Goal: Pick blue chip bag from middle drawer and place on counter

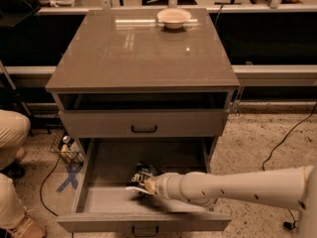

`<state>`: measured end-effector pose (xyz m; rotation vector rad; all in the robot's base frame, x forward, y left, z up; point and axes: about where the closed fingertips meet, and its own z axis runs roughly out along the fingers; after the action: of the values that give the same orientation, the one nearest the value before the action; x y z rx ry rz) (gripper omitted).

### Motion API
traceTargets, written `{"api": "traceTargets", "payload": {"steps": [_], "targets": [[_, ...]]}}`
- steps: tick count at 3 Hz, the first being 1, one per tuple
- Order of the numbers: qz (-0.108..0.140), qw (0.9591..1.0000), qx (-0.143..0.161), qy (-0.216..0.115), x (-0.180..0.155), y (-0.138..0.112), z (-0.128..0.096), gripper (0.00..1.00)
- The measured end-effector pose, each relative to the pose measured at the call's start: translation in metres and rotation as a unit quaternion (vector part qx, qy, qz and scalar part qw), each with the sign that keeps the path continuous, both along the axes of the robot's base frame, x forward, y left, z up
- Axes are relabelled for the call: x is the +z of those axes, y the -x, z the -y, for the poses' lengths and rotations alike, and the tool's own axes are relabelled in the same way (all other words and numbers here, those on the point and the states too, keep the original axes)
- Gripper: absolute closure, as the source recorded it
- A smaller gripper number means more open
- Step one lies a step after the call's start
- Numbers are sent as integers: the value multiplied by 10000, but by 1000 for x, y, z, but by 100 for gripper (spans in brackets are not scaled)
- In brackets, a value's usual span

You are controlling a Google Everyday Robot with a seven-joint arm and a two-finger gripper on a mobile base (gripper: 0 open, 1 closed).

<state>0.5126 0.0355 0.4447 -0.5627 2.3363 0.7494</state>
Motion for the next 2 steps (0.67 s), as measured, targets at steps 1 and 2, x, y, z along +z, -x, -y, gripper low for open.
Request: {"api": "traceTargets", "payload": {"steps": [1, 2], "targets": [[673, 9933, 803, -496, 27, -3, -21, 100], [1271, 9784, 1205, -1101, 67, 1, -21, 100]]}}
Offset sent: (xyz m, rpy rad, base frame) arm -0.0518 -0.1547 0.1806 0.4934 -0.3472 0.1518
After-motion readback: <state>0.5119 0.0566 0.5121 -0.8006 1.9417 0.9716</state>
